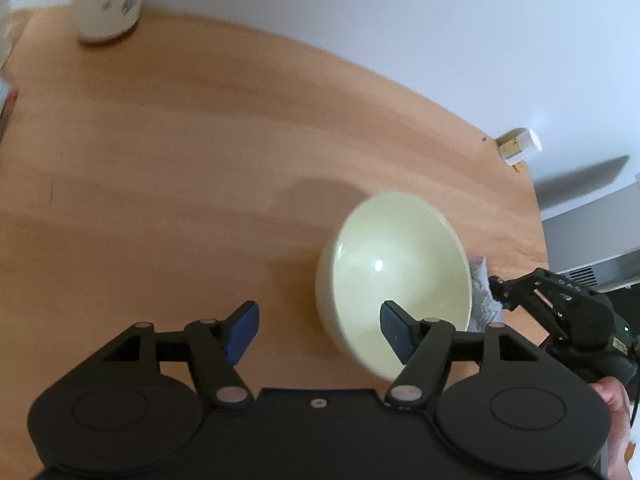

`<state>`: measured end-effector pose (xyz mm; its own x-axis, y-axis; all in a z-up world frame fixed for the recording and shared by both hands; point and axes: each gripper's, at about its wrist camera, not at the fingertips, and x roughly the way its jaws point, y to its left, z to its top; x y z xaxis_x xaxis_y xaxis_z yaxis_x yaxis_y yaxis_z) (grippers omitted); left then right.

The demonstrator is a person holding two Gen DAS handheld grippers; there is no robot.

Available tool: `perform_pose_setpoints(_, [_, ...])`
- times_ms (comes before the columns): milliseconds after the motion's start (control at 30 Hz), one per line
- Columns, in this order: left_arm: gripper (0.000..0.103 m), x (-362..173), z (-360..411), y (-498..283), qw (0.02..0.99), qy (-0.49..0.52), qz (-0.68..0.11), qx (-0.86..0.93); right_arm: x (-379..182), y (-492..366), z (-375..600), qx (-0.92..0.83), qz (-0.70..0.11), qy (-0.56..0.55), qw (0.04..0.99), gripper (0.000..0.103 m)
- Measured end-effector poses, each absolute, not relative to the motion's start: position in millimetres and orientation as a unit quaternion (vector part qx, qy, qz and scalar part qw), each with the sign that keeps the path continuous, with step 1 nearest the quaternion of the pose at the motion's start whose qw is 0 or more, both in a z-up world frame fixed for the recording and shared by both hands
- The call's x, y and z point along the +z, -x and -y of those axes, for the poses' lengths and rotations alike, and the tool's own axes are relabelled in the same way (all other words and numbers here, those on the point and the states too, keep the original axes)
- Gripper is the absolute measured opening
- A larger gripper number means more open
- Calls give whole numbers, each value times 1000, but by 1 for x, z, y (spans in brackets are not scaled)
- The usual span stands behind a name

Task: Clean bowl
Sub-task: 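Lower the bowl upright onto the table with the left gripper and release it, then bring the grey cloth in the right gripper over the bowl's opening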

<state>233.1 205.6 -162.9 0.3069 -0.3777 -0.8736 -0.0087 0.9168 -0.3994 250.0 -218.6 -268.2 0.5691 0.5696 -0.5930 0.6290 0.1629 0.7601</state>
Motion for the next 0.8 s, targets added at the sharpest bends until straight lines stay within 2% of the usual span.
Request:
perform_pose_setpoints(167, [67,-156,-187,-260,811,94,-553,-170,-268,-262,214,-27,-472,-647,598,20])
perform_pose_setpoints(333, [62,-164,-164,-280,788,6,-571,-230,-265,-282,206,9,-495,-621,608,20])
perform_pose_setpoints(533, [43,-175,-161,-286,770,-46,-586,-246,-261,-307,189,63,-544,-566,616,20])
perform_pose_setpoints(600, [34,-177,-162,-288,770,-54,-587,-243,-259,-312,185,72,-554,-551,620,20])
perform_pose_setpoints(800, [35,-178,-163,-278,784,-83,-558,-257,-266,-325,175,85,-572,-530,620,21])
